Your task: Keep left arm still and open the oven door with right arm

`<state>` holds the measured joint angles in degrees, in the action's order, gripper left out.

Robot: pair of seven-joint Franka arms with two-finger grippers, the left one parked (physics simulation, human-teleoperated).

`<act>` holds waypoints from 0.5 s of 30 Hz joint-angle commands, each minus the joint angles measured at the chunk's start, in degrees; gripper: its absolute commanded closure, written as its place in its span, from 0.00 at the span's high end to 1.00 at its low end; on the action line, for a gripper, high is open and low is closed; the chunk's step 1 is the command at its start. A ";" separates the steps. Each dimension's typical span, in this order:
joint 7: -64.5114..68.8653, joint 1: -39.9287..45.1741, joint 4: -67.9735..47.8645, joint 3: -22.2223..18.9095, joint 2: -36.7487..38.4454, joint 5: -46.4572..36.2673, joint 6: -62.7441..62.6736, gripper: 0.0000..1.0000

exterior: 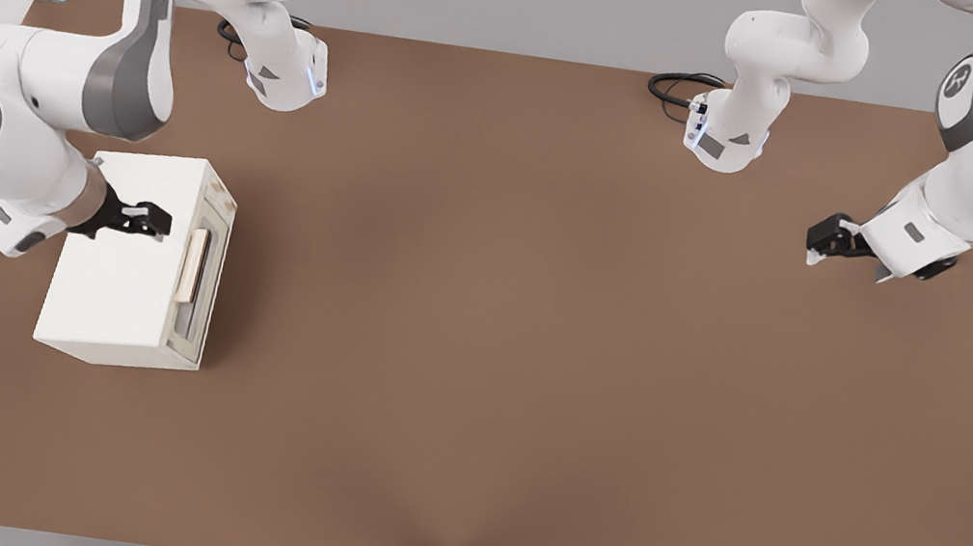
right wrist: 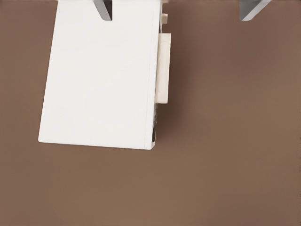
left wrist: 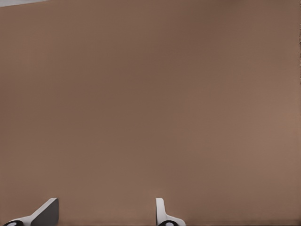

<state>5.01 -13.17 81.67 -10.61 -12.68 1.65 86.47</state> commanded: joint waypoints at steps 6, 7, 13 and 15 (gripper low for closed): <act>-12.80 -12.40 -12.84 4.72 -19.75 6.44 -7.99 0.21; -16.53 -15.22 -13.20 4.37 -20.01 10.20 -7.99 0.21; -30.49 -17.41 -18.04 4.02 -27.66 35.97 -17.74 0.21; -36.20 -17.59 -19.18 3.84 -30.90 35.18 -19.15 0.21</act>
<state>-5.56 -30.60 63.08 -6.68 -42.58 32.80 73.62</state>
